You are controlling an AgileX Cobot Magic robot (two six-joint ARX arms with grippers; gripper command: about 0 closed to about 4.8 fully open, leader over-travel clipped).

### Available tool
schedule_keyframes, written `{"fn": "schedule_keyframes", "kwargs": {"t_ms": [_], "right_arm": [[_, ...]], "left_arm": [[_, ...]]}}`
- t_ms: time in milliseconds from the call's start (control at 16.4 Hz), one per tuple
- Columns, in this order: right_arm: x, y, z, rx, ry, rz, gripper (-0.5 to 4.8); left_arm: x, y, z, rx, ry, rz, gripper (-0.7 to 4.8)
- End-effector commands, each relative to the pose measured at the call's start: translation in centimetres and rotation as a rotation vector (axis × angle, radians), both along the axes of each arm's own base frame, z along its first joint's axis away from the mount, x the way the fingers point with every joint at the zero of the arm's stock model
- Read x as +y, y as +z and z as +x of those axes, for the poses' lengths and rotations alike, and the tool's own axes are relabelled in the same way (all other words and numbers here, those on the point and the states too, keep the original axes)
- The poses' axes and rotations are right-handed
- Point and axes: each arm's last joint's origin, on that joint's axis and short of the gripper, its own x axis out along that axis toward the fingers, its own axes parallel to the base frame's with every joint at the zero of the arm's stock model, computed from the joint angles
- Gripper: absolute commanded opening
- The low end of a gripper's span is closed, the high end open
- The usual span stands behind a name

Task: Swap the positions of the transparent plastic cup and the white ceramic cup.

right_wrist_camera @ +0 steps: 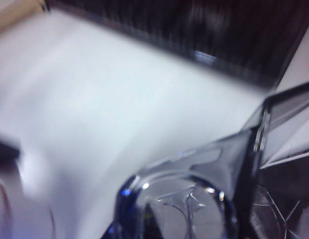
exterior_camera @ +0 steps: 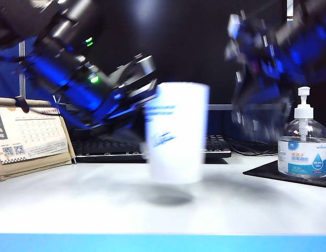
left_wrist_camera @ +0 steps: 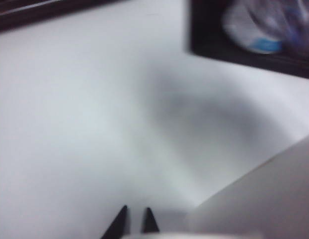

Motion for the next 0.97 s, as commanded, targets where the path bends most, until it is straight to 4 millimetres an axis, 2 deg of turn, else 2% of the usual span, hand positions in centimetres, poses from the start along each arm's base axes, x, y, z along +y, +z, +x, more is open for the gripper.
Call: {"fn": "schedule_keyframes", "kwargs": {"t_ms": [61, 305, 609, 731, 975], "right_arm": [[0.1, 4.3, 0.8, -0.119, 0.007, 0.015, -0.06], [0.3, 9.3, 1.2, -0.226, 0.03, 0.057, -0.07], [0.1, 14.0, 0.8, -0.302, 0.043, 0.055, -0.06], [0.1, 14.9, 0.6, -0.317, 0.044, 0.056, -0.07], [0.0, 14.7, 0.5, -0.296, 0.05, 0.032, -0.06]], "left_arm": [[-1.2, 2.1, 0.5, -0.074, -0.016, -0.066, -0.06], [-2.3, 3.9, 0.9, -0.111, -0.036, -0.099, -0.06], [-3.7, 3.1, 1.0, -0.091, -0.069, -0.102, -0.06], [-5.4, 3.5, 1.6, -0.091, -0.087, -0.115, -0.06], [-7.5, 2.9, 3.5, -0.062, -0.1, -0.105, -0.06]]}}
